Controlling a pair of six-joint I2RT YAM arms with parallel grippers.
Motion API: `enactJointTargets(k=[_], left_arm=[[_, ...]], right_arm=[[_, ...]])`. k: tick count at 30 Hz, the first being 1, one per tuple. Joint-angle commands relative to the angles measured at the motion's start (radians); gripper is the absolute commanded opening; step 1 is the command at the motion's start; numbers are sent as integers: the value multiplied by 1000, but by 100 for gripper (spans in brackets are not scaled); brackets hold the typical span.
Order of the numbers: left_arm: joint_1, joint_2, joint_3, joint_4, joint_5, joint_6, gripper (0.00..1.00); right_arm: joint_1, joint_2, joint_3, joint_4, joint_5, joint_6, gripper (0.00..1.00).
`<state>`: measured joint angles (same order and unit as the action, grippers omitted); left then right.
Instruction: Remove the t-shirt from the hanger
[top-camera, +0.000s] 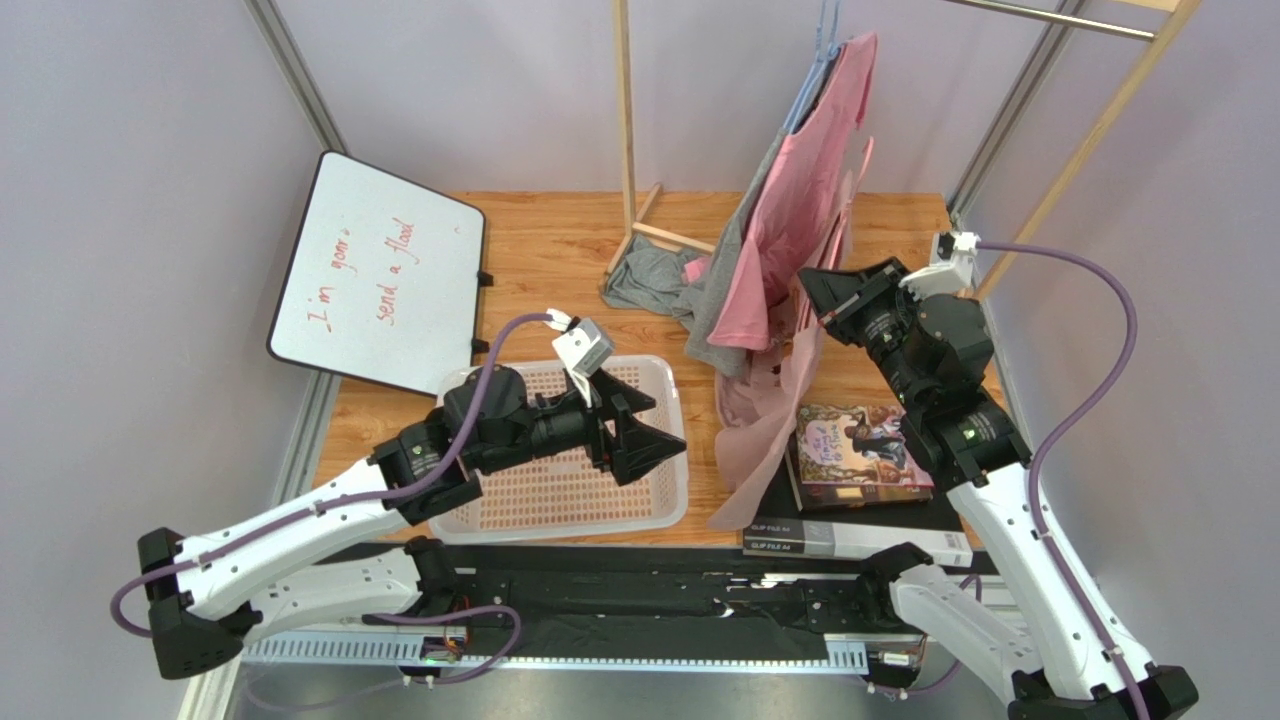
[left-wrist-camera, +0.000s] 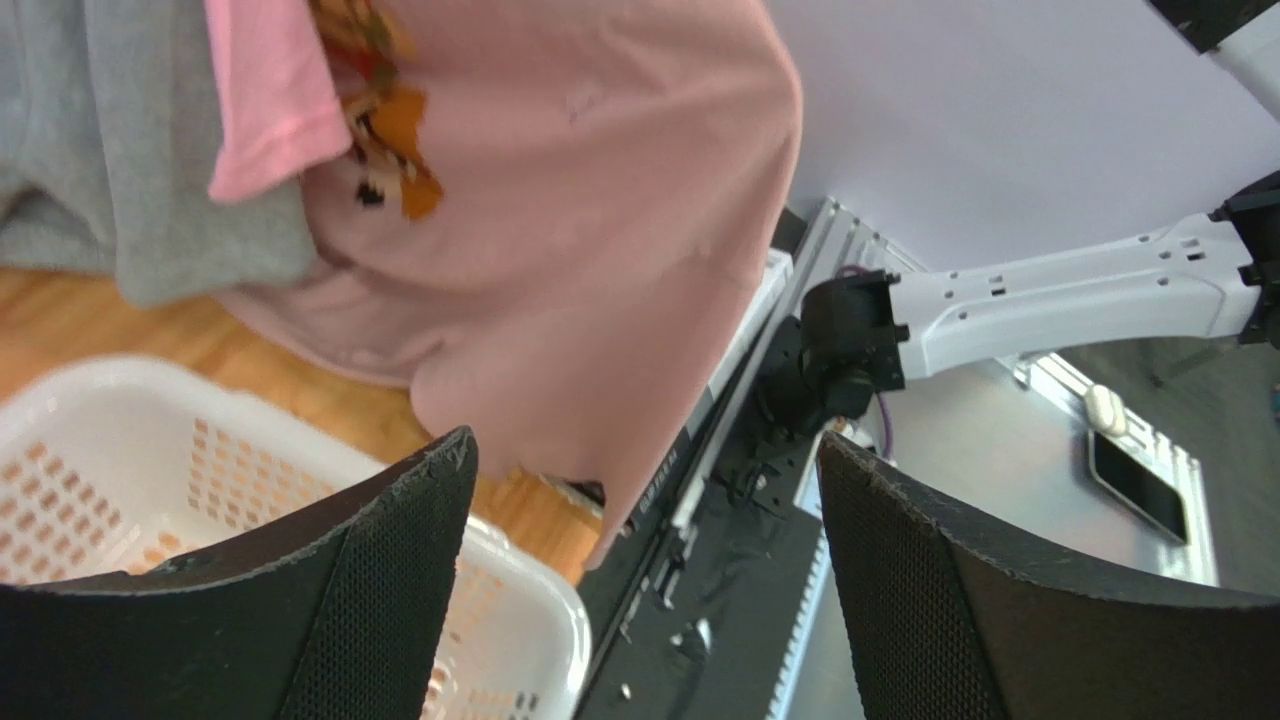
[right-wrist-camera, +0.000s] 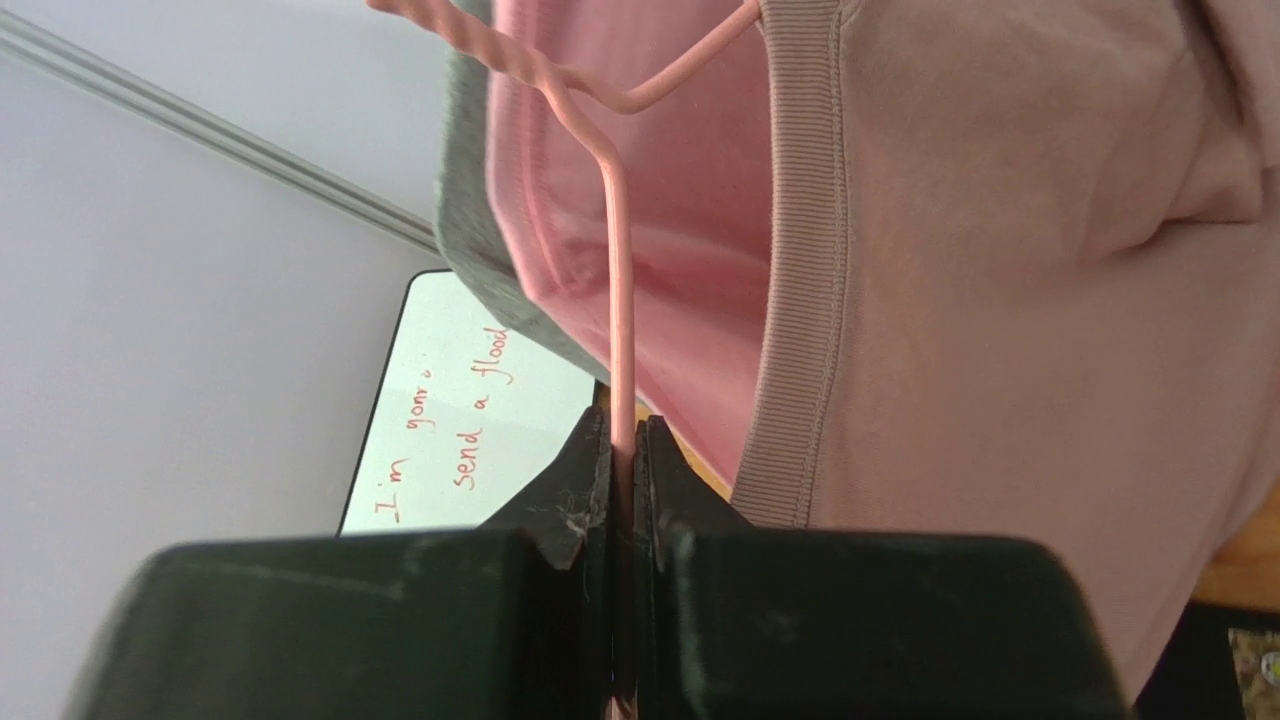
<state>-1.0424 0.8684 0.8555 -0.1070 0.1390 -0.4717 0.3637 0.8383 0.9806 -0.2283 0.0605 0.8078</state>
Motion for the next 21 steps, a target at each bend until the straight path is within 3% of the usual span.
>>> enactJointTargets(k=[1, 10, 12, 16, 21], left_arm=[[-68, 46, 1, 223, -91, 146, 90], [-134, 253, 74, 274, -96, 216, 91], [-137, 276, 62, 345, -64, 219, 91], [-137, 354, 115, 334, -9, 240, 91], [-136, 432, 140, 381, 155, 225, 91]], right_arm=[[14, -70, -22, 32, 59, 151, 0], [24, -131, -40, -19, 102, 266, 0], [23, -130, -26, -26, 99, 278, 0], [26, -133, 7, -59, 99, 284, 0], [29, -140, 1, -63, 116, 300, 0]])
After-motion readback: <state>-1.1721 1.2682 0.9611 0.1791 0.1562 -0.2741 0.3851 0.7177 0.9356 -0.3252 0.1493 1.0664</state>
